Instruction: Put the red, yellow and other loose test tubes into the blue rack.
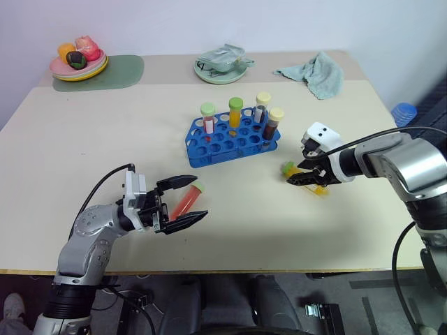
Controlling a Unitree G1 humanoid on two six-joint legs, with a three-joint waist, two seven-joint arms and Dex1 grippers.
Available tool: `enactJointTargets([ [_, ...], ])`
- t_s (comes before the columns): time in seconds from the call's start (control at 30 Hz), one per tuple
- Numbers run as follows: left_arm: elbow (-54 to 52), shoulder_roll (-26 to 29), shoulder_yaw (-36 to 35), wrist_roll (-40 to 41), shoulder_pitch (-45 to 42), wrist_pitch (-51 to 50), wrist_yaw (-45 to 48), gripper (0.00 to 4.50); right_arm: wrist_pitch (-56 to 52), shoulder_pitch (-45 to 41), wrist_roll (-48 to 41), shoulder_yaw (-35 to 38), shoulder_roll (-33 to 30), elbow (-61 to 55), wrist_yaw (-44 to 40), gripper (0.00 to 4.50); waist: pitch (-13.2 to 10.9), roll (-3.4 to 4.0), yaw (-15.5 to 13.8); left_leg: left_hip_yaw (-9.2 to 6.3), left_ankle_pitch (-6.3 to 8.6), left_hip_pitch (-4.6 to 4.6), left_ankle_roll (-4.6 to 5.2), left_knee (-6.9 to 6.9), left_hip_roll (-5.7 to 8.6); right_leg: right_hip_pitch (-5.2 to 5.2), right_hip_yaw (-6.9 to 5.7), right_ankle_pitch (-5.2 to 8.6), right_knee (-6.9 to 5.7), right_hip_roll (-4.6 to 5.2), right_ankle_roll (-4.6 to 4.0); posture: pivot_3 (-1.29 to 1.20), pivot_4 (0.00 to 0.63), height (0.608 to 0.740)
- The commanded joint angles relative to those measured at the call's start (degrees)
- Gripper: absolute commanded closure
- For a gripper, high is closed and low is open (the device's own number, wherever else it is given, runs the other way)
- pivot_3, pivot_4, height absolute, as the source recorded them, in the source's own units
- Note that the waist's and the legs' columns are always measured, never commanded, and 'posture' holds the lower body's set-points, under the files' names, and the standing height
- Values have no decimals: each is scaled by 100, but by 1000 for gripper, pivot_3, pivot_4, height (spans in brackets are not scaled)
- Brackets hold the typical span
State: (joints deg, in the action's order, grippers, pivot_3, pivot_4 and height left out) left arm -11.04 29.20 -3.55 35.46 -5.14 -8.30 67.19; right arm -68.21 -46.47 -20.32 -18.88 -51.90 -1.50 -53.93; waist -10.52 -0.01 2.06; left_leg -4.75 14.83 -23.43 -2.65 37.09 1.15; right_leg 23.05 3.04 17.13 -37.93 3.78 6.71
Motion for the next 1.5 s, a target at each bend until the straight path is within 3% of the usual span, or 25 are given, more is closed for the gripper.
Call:
enactJointTargets([
  [0.03, -257, 6, -34, -4, 82, 80, -73, 0, 224, -294, 247, -181, 74, 334, -91, 1381, 0, 0, 3, 0, 0, 0, 0, 0, 0, 1, 0, 0, 0, -1, 0, 0, 150, 740],
  [0.37, -485, 25, -36, 5, 280, 55, -275, 0, 526, -468, 648, -492, 146, 902, -371, 1381, 0, 0, 8, 0, 0, 0, 0, -1, -1, 3, 0, 0, -1, -1, 0, 0, 150, 740],
  [0.73, -479, 37, -4, 26, 221, 22, -318, 0, 443, -301, 736, -494, 193, 707, -475, 1381, 0, 0, 7, 0, 0, 0, 0, -1, 0, 3, 0, 0, -1, -1, 0, 0, 150, 740],
  [0.87, -468, 38, -3, 27, 182, 8, -323, 0, 414, -257, 756, -471, 270, 671, -418, 2588, 0, 0, 11, 0, 0, 0, 0, -1, 0, 3, 0, 0, -1, -1, 0, 0, 150, 740],
  [1.37, -605, 118, -73, 61, 271, -41, -440, 0, 503, -201, 832, -466, 549, 641, -398, 2588, 0, 0, 18, -1, 0, 0, 0, -1, 0, 3, 0, 0, -2, -2, 0, 0, 150, 740],
  [1.5, -630, 128, -77, 57, 286, -36, -475, 0, 545, -177, 842, -457, 587, 597, -386, 3667, 0, 0, 33, -1, 0, 0, 0, -1, -1, 3, 0, 0, -2, -5, 0, 0, 150, 740],
])
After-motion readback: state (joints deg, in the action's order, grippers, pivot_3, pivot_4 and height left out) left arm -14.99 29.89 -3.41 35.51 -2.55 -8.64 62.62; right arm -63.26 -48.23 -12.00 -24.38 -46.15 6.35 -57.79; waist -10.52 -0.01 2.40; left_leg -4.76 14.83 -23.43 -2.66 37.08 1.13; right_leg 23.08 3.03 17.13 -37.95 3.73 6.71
